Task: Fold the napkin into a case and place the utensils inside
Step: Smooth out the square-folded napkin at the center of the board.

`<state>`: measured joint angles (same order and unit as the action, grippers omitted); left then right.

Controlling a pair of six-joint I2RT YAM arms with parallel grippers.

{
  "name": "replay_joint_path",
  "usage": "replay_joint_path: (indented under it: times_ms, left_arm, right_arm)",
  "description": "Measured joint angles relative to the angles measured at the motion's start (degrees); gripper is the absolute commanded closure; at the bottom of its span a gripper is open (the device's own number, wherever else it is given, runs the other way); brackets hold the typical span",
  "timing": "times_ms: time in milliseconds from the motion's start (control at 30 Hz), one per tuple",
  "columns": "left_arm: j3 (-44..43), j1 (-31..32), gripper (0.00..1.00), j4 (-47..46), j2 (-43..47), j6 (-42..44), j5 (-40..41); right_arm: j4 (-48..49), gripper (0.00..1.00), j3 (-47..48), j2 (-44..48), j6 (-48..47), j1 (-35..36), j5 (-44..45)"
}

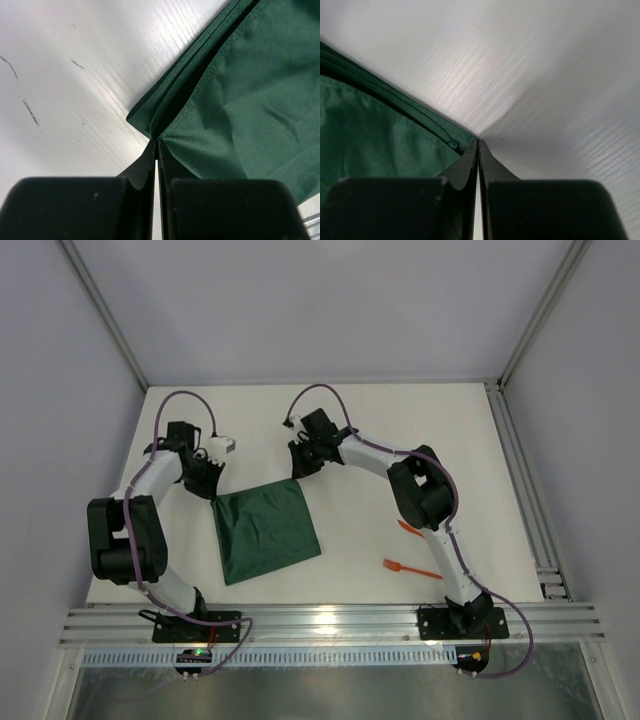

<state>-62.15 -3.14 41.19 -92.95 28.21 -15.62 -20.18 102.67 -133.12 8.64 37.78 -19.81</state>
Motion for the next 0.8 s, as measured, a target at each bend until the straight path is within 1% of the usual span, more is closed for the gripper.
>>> replay_joint_path:
  times_ms: [333,600,733,767,800]
  left_arm:
    - [-1.84,-1.11,1.00,-0.50,0.17,-0.35,-0.66]
    - [-1.95,-1.57,0.99,-2.16,-4.59,-0.26,0.33]
    - [-1.95,-1.62,0.95,-2.73,-5.68,0.20,1.14]
    - [-1.95,-1.62,0.91,-2.82,-5.73,0.39,1.33]
    - [-1.95,-1.60,0.89,-2.86,-5.75,0.63,1.51]
  right_arm:
    - [0.00,0.96,0.00,0.00,-1.46,-0.02,-0.04]
    - [0.02,0.96,0.00,0.00,-2.82,-0.02,-0.37]
    - [0.02,0.91,0.00,0.02,-3.06,-0.02,-0.42]
    - [0.00,0.89,0.00,0.04,-3.13,-0.02,-0.42]
    - [-0.04,0.83,0.00,0.11,-3.15,-0.02,-0.37]
